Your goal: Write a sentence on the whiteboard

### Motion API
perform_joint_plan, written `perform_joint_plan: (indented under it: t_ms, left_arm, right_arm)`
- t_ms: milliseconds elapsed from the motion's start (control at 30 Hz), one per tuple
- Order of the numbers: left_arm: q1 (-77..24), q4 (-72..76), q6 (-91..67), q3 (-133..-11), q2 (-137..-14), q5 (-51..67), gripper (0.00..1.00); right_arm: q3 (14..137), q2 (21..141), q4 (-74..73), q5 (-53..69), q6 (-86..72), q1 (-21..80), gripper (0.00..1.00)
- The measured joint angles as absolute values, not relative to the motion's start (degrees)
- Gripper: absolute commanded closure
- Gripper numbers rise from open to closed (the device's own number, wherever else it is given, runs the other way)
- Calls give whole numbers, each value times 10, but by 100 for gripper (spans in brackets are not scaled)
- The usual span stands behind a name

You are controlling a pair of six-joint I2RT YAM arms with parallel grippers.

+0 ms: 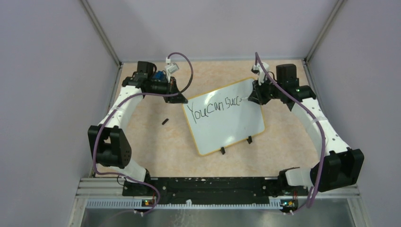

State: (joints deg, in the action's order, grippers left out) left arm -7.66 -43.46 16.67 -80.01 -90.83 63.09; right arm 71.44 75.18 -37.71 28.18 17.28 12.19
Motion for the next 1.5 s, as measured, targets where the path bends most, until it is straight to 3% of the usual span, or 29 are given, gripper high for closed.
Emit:
perform_joint_plan:
  t_ms: [1500]
  left_arm:
    - [-77, -435, 167, -800, -908, 631, 100]
  right_arm:
    - [705, 745, -414, 269, 195, 120, 100]
